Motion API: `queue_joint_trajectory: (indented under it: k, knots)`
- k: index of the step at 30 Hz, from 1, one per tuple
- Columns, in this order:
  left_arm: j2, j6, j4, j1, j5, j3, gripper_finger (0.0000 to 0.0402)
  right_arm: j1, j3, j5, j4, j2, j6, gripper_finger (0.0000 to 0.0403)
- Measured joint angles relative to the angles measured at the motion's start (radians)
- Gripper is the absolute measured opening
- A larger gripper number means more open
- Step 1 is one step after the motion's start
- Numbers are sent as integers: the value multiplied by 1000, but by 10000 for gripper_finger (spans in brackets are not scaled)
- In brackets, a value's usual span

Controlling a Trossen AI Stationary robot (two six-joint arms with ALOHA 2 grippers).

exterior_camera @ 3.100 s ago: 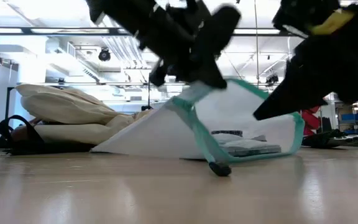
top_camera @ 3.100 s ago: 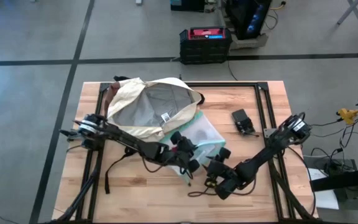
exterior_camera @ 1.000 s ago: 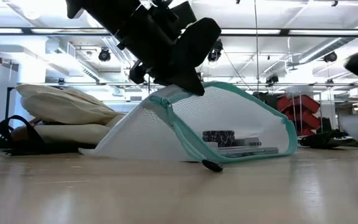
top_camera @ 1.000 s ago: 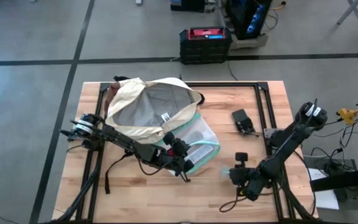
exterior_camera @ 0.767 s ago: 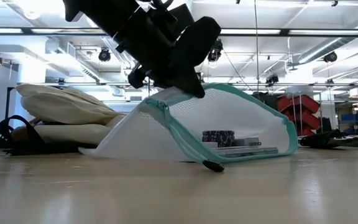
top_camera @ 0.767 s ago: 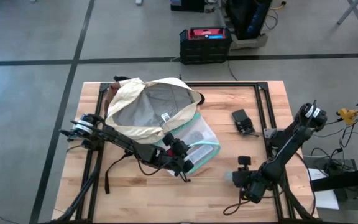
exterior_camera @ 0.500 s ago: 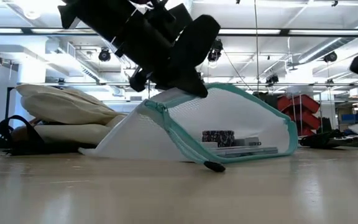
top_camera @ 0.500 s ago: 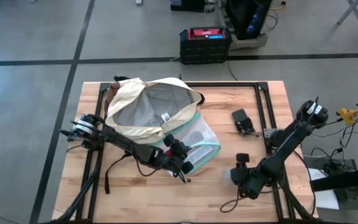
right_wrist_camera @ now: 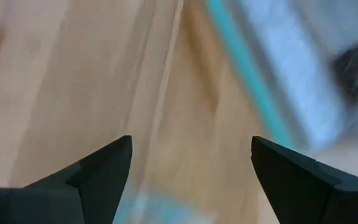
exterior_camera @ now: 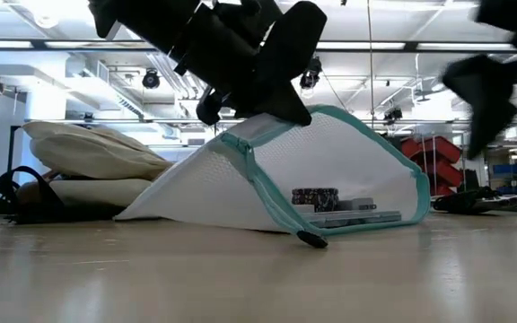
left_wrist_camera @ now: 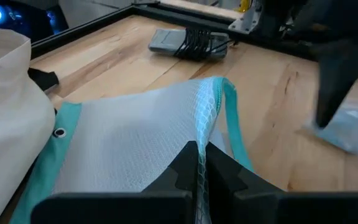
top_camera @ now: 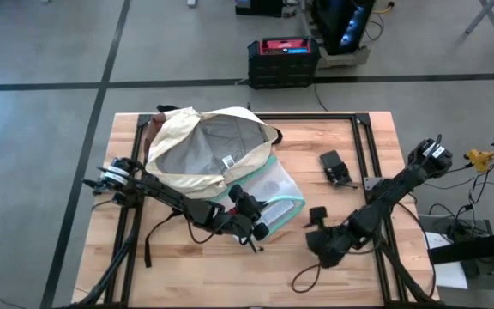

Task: Unpack backpack
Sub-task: Remove the white pencil case from the green zip bag

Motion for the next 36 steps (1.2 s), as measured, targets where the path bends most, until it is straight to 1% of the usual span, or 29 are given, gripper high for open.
queue_joint_trajectory:
  k: [4,7,11,15,18,21,23,24,26,28,31,34,36]
  knots:
    - [0,25,43,-19,0,0,0,-112,-3,-6,210,59,-216,300]
    - [0,29,62,-30,0,0,0,-198,-3,-82,332,131,-305,292]
    - [0,33,65,-36,-1,0,0,-286,-4,-150,400,228,-338,283]
    - [0,33,59,-39,-1,0,0,-323,-2,-252,465,283,-320,275]
    - [0,27,44,-42,2,0,0,-325,11,-367,460,285,-304,271]
    - [0,18,25,-45,5,0,0,-300,15,-438,433,249,-298,268]
    - [0,19,16,-50,6,0,0,-293,17,-452,409,213,-322,268]
    - [0,21,16,-52,5,0,0,-294,19,-435,400,193,-337,269]
    - [0,31,16,-57,0,0,0,-308,20,-365,380,168,-364,273]
    - [0,43,15,-61,-1,0,0,-327,18,-351,379,164,-385,280]
    - [0,45,9,-63,-1,0,0,-360,22,-364,381,178,-422,292]
    - [0,45,-1,-61,-2,0,0,-400,28,-423,395,213,-459,307]
    - [0,41,-9,-61,-2,0,0,-415,37,-429,389,232,-480,318]
